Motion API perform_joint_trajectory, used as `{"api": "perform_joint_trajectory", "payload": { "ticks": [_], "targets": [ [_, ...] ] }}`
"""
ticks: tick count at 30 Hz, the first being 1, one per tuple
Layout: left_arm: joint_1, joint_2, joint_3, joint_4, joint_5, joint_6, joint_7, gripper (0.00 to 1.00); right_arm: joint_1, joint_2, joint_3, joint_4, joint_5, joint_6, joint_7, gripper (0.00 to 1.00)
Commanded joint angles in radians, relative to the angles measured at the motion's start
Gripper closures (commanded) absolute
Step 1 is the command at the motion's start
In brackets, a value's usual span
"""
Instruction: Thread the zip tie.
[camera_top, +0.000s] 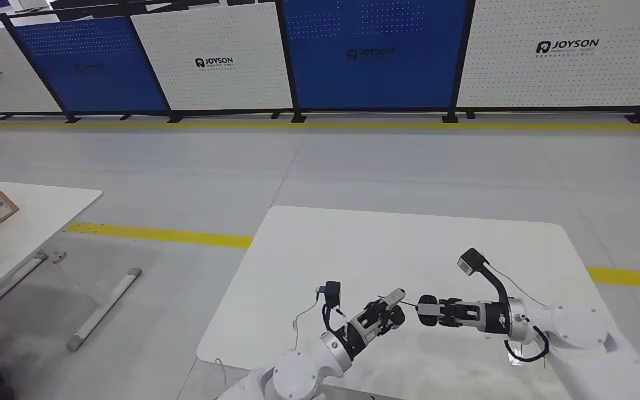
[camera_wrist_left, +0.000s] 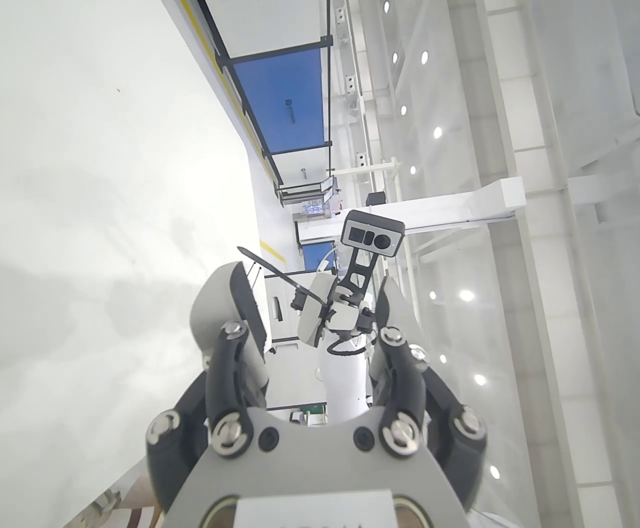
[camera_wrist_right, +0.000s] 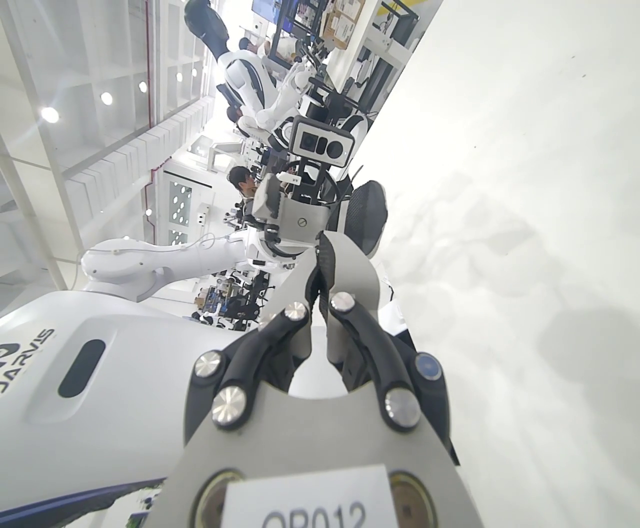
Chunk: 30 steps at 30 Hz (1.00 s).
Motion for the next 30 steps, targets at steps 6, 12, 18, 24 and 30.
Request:
{"api": "perform_joint_trajectory", "payload": {
  "ticks": [6, 12, 18, 24, 30],
  "targets": [
    [-0.014, -0.010, 0.009, 0.015, 0.000, 0.007, 0.000, 0.64, 0.000, 0.000, 0.000, 0.000, 0.000, 0.000, 0.000, 1.00],
    [-0.004, -0.012, 0.001, 0.008, -0.004, -0.004, -0.010, 0.78, 0.000, 0.000, 0.000, 0.000, 0.000, 0.000, 0.000, 1.00],
    [0.006, -0.013, -0.005, 0.002, 0.007, -0.009, -0.019, 0.94, 0.000, 0.000, 0.000, 0.000, 0.000, 0.000, 0.000, 1.00],
    [0.010, -0.015, -0.011, 0.001, 0.010, -0.007, -0.026, 1.00, 0.000, 0.000, 0.000, 0.000, 0.000, 0.000, 0.000, 1.00],
    [0.014, -0.018, -0.011, -0.001, 0.027, -0.009, -0.024, 1.00, 0.000, 0.000, 0.000, 0.000, 0.000, 0.000, 0.000, 1.00]
  ]
}}
